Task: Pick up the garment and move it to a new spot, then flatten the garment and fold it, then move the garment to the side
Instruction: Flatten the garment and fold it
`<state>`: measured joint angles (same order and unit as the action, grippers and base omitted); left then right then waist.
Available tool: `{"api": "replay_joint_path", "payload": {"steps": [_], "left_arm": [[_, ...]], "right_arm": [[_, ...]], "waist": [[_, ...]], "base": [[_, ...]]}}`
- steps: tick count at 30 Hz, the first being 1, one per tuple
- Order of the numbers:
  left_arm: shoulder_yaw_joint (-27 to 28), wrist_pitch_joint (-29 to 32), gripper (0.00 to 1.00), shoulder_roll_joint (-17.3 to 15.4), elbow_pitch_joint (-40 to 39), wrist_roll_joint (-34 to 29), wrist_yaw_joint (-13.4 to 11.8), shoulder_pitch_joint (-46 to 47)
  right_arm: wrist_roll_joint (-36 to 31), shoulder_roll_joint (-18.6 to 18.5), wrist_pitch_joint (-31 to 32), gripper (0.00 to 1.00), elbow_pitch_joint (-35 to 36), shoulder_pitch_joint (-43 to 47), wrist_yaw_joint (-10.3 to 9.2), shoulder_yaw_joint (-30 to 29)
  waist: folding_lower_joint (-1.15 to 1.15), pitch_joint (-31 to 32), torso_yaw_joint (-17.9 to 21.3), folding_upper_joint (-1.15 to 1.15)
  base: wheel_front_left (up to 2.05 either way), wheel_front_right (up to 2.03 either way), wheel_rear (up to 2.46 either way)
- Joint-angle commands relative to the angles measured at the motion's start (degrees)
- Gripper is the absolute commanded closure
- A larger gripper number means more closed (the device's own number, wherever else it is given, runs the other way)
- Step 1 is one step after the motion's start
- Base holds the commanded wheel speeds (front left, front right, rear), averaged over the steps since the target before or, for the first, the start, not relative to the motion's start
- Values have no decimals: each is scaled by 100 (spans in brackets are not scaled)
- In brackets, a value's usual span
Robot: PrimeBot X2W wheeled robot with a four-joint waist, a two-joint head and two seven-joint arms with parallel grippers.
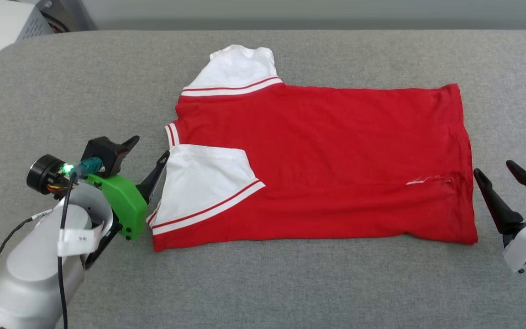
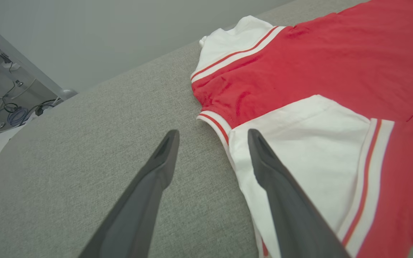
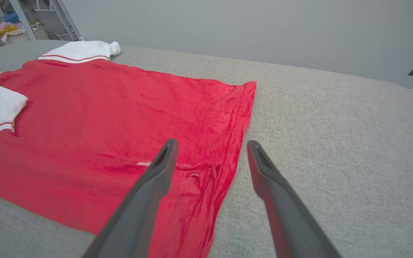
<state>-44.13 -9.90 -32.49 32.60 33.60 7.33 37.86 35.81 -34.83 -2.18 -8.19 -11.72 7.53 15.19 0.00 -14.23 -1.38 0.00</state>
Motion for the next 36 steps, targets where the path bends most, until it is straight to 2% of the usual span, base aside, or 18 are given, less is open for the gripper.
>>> {"api": "replay_joint_path", "payload": {"steps": [1, 9, 12, 16, 23, 31, 36], "left_arm": [[-32, 235, 0, -106, -209, 212, 15, 128], [-644, 2544, 0, -782, -1671, 1725, 15, 457], [-861, 3479, 0, -1029, -1979, 2320, 15, 585], [-1083, 4292, 0, -1148, -2108, 2776, 15, 673], [-1322, 4708, 0, -1092, -1811, 2924, 15, 668], [-1699, 4487, 0, -921, -1195, 2631, 15, 572], [-2061, 4402, 0, -785, -1088, 2688, 15, 453]], "right_arm": [[-99, 46, 84, 0, 144, 117, -4, -139], [-431, 301, 468, 0, 608, 435, -4, -582], [-480, 411, 554, 0, 692, 459, -4, -599], [-492, 508, 618, 0, 713, 447, -4, -577], [-462, 592, 617, 0, 614, 304, -4, -442], [-418, 643, 539, 0, 447, 39, -4, -179], [-365, 609, 478, 0, 323, -41, -4, -104]], "waist": [[0, 129, -67, 0], [0, 205, -161, 0], [0, 197, -148, 0], [0, 157, -126, 0], [0, -17, -19, 0], [0, -245, 150, 0], [0, -320, 182, 0]], "base": [[0, 0, 0], [0, 0, 0], [0, 0, 0], [0, 0, 0], [0, 0, 0], [0, 0, 0], [0, 0, 0]]}}
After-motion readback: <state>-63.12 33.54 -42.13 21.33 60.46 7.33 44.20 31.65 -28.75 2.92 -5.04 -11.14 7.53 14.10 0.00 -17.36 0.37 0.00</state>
